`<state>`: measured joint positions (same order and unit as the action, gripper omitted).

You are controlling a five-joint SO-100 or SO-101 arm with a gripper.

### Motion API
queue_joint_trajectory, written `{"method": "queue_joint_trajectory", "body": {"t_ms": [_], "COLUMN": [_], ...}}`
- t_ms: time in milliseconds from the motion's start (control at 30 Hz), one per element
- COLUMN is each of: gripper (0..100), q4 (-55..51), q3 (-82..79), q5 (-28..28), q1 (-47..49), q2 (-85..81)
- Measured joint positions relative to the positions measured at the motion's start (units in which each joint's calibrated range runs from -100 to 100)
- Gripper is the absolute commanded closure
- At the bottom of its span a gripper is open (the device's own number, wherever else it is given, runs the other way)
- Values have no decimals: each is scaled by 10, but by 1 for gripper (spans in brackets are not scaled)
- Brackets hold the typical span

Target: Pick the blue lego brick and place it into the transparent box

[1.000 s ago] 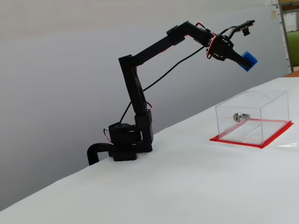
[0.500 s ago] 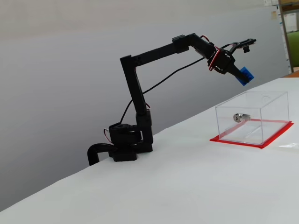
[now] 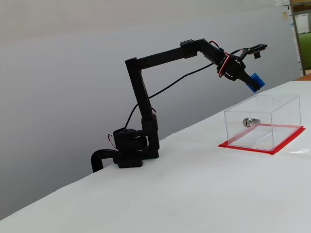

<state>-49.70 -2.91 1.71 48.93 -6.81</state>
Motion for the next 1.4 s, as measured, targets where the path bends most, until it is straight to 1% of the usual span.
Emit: {"method": "queue_joint_trajectory", "body": {"t_ms": [133,200,333,367,1400], "gripper": [97,92,79,78,78], "q4": [0,0,0,0,0], "q3": [0,0,0,0,0], "q5": [0,0,-1,-1,-1], "q1": [0,0,1,3,9], "q2": [0,0,0,0,0]}}
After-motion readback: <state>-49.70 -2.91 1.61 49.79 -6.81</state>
